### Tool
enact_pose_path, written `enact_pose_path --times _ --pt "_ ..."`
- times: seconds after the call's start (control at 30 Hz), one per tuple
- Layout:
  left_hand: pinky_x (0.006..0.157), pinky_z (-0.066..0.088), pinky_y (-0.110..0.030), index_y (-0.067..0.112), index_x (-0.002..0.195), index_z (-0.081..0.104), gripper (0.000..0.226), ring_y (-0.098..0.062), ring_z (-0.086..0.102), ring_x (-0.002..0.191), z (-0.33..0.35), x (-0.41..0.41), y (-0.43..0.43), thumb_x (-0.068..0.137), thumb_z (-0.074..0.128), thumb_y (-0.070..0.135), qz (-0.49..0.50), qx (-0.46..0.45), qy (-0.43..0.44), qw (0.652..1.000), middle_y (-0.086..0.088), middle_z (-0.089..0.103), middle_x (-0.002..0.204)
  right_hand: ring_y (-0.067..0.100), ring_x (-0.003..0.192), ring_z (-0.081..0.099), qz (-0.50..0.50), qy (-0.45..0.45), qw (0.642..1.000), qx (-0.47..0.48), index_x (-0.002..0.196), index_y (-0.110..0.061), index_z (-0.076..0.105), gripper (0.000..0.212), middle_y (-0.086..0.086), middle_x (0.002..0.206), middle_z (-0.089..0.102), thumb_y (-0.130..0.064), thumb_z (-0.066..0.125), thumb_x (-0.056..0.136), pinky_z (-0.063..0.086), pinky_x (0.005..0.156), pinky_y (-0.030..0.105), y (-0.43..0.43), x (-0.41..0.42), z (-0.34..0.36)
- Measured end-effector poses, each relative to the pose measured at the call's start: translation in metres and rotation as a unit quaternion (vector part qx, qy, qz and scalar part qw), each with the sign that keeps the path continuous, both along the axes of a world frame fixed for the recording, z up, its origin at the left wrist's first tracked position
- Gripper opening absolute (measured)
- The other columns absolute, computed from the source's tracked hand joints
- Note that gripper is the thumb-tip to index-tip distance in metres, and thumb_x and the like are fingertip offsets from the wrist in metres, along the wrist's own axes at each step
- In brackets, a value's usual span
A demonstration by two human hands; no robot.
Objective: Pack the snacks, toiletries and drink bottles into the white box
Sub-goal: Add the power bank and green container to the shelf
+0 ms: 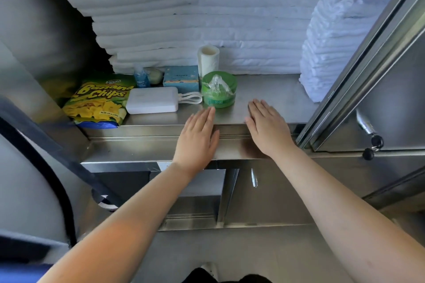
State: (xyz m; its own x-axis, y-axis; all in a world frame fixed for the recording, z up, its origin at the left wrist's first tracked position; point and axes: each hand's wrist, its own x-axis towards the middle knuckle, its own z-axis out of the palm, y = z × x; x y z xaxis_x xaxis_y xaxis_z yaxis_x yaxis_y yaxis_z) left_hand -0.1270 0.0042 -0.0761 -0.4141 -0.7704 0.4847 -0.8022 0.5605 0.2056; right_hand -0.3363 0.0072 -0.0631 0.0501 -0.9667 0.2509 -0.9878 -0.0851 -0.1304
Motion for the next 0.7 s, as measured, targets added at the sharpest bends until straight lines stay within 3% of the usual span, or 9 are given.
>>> enact_pose_path --times 0.07,0.23,0.33,0.43,0.57,0.7 --pt "0.115 0.018 -0.04 0.001 0.138 0.041 0.052 -0.029 0.04 0.132 -0.006 -0.007 0.007 0.091 0.052 0.023 0.033 0.009 -0.041 0.999 -0.015 0.047 0.14 0.02 0.146 0.011 0.006 0.003 1.0 0.03 0.15 -0.01 0.02 0.057 0.007 0.158 0.017 -0.041 0.017 0.102 0.007 0.119 0.033 -0.001 -0.003 0.003" --pt "0.113 0.021 -0.04 0.004 0.131 0.049 0.047 -0.031 0.039 0.129 0.011 -0.034 0.016 0.094 0.047 0.032 0.096 0.055 -0.017 0.994 -0.014 0.05 0.135 0.019 0.146 0.01 0.048 -0.002 0.995 0.087 0.15 -0.01 0.017 0.057 0.007 0.159 0.014 -0.039 0.025 0.102 0.008 0.117 0.031 0.023 -0.013 0.02" --pt "0.098 0.036 -0.039 0.011 0.125 0.052 0.038 -0.03 0.043 0.118 0.035 -0.068 0.039 0.096 0.043 0.032 0.075 0.121 -0.06 0.988 -0.01 0.05 0.125 0.021 0.142 0.025 0.079 -0.054 0.989 0.109 0.145 -0.011 0.034 0.048 0.006 0.154 0.03 -0.03 0.037 0.101 0.023 0.115 0.035 0.061 -0.029 0.036" --pt "0.086 0.047 -0.039 0.016 0.119 0.058 0.032 -0.026 0.054 0.108 0.068 -0.12 0.074 0.097 0.036 0.024 -0.003 0.178 -0.149 0.973 -0.005 0.056 0.118 0.025 0.118 0.051 0.096 -0.057 0.988 0.111 0.126 -0.014 0.055 0.033 0.005 0.128 0.055 -0.023 0.041 0.097 0.045 0.092 0.04 0.115 -0.065 0.057" --pt "0.082 0.046 -0.034 0.023 0.119 0.058 0.033 -0.023 0.057 0.105 0.126 -0.202 0.128 0.095 0.038 0.035 -0.099 0.144 -0.09 0.981 0.0 0.059 0.119 0.024 0.099 0.058 0.048 -0.072 0.995 0.057 0.11 -0.02 0.059 0.022 -0.003 0.102 0.061 -0.027 0.045 0.096 0.043 0.072 0.033 0.191 -0.141 0.1" --pt "0.089 0.046 -0.032 0.022 0.129 0.052 0.037 -0.018 0.057 0.108 0.184 -0.294 0.181 0.095 0.044 0.035 -0.235 0.066 0.058 0.968 0.002 0.058 0.124 0.021 0.107 0.052 -0.031 -0.02 0.999 -0.028 0.113 -0.014 0.06 0.026 0.002 0.107 0.061 -0.027 0.047 0.095 0.041 0.085 0.03 0.265 -0.23 0.152"
